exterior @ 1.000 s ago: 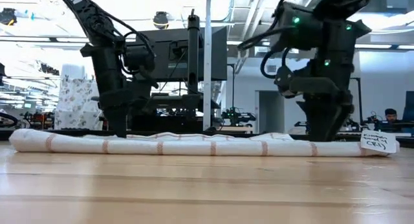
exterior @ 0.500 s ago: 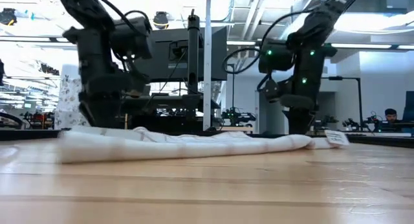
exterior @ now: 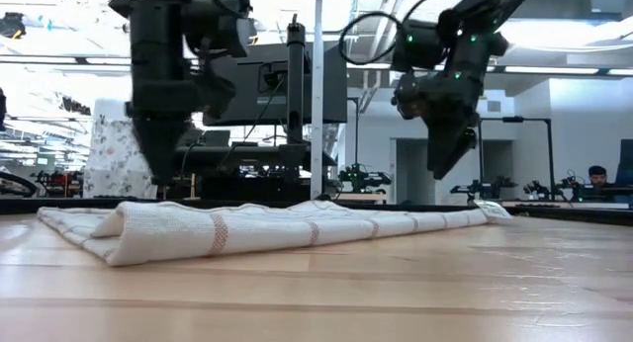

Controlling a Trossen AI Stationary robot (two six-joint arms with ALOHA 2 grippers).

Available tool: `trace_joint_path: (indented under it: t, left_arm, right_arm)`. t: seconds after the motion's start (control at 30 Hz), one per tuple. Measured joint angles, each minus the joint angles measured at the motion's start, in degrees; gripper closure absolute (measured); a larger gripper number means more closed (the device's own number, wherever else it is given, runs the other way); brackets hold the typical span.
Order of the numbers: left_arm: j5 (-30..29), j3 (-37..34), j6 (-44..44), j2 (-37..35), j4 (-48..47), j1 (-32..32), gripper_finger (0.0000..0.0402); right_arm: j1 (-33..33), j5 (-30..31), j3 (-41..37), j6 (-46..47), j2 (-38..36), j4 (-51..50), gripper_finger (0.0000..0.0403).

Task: Roll towel
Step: Roll the white towel

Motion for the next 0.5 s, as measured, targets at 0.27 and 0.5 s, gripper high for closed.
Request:
trace_joint_path:
  t: [0.27,0.5]
  left_arm:
    - [5.37,-4.79,1.66,0.62,-0.01,2.22,0.0284]
    - [9.93,-11.49,-8.09,0.44,10.03,-5.23,0.0284]
  right_arm:
    - [9.66,11.96,-5.41,9.00,3.12,6.43,0.0223]
    - [5.71,11.82,-6.62,5.71,6.31,8.24,0.0223]
